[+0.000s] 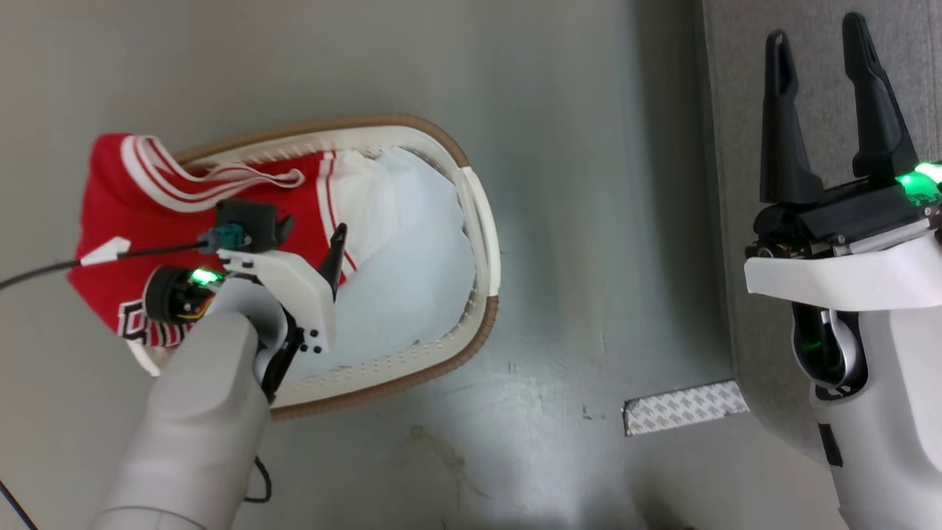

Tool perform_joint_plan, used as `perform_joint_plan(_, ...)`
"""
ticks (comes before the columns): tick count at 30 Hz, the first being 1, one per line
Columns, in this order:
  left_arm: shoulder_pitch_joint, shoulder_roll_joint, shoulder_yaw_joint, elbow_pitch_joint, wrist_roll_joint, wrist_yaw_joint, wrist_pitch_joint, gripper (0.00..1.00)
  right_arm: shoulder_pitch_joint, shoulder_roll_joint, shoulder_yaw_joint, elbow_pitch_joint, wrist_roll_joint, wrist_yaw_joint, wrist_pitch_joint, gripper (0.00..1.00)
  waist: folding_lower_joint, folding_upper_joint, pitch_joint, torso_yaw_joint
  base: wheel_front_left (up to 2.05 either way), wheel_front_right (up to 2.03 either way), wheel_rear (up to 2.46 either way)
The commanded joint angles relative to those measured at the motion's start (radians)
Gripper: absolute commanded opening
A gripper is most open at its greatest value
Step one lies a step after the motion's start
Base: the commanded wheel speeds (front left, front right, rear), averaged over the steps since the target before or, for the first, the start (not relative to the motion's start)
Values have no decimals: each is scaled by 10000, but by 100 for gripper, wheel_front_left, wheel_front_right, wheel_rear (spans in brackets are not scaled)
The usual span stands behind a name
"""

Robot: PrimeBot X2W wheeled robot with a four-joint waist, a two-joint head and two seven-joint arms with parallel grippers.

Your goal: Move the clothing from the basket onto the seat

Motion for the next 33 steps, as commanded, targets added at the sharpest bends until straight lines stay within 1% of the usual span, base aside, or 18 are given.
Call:
perform_joint_plan(1,-248,164,-145,224,-343,24,75,100,-155,31,66,-80,-30,-22,-31,100,-2,0,372,-300,0,0,0)
perform_joint_plan(5,-682,388,-558,735,-811,23,307,100,-259,92,97,-285,41,-22,-31,100,-2,0,731,-542,0,0,0)
perform_joint_plan(10,-1063,626,-978,1193,-1062,23,612,100,-286,173,161,-452,78,-22,-31,100,-2,0,1015,-754,0,0,0)
perform_joint_plan(12,-1272,805,-1151,1441,-1068,23,794,100,-344,213,195,-489,107,-22,-31,100,-2,0,1177,-868,0,0,0)
perform_joint_plan(19,-1787,1039,-1596,2040,-1096,22,1141,100,-468,279,285,-597,143,-22,-31,100,-2,0,1616,-1188,0,0,0)
perform_joint_plan(24,-1973,1196,-1914,2368,-936,22,1724,100,-452,293,306,-593,147,-22,-31,100,-2,0,1740,-1300,0,0,0)
perform_joint_plan(25,-1996,1200,-1941,2410,-945,22,1790,85,-442,294,294,-596,167,-22,-31,100,-2,0,1747,-1308,0,0,0)
perform_joint_plan(26,-2017,1212,-1966,2437,-951,22,1821,48,-433,294,282,-599,192,-22,-31,100,-2,0,1747,-1314,0,0,0)
perform_joint_plan(27,-2033,1220,-1991,2457,-954,22,1830,0,-424,294,268,-593,221,-22,-31,100,-2,0,1739,-1316,0,0,0)
perform_joint_plan(33,-1940,1154,-2125,2494,-1164,22,1555,0,-371,295,202,-497,241,-22,-31,100,-2,0,1531,-1254,0,0,0)
